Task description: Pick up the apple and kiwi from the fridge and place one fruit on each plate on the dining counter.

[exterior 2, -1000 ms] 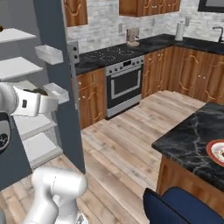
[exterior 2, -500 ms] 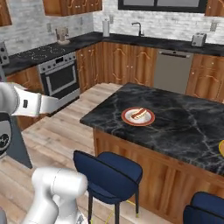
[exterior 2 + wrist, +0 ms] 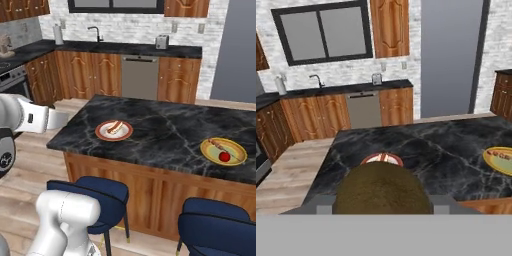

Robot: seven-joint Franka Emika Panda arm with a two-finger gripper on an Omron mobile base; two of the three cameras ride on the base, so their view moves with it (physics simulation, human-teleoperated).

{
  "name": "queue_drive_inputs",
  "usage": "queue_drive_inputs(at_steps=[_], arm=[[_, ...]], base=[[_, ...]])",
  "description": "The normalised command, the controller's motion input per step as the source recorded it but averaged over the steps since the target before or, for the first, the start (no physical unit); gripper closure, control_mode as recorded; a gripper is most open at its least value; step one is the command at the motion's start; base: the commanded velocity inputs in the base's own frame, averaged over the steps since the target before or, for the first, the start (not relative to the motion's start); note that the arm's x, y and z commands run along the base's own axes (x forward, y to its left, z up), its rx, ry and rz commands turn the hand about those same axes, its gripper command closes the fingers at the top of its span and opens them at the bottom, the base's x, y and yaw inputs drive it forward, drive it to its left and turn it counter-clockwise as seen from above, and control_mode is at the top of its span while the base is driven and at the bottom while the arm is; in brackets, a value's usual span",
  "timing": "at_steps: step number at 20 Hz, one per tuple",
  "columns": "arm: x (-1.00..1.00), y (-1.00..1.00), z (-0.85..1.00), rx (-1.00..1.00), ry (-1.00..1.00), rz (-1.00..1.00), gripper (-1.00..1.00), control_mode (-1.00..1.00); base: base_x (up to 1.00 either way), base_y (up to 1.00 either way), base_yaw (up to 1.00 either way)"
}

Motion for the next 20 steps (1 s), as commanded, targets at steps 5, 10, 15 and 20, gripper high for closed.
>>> queue_drive_inputs(at_steps=[5, 10, 15, 20], arm=[[0.00, 0.00, 0.00, 0.00, 0.00, 0.00, 1.00, 1.00], [1.00, 0.28, -0.19, 0.07, 0.25, 0.04, 1.00, -1.00], [0.99, 0.16, -0.44, 0.02, 0.34, 0.07, 1.00, -1.00], [0.75, 0.00, -0.66, 0.00, 0.39, 0.00, 1.00, -1.00]], base=[[0.92, 0.55, -0.03], [0.00, 0.00, 0.00], [0.00, 0.00, 0.00], [0.00, 0.00, 0.00]])
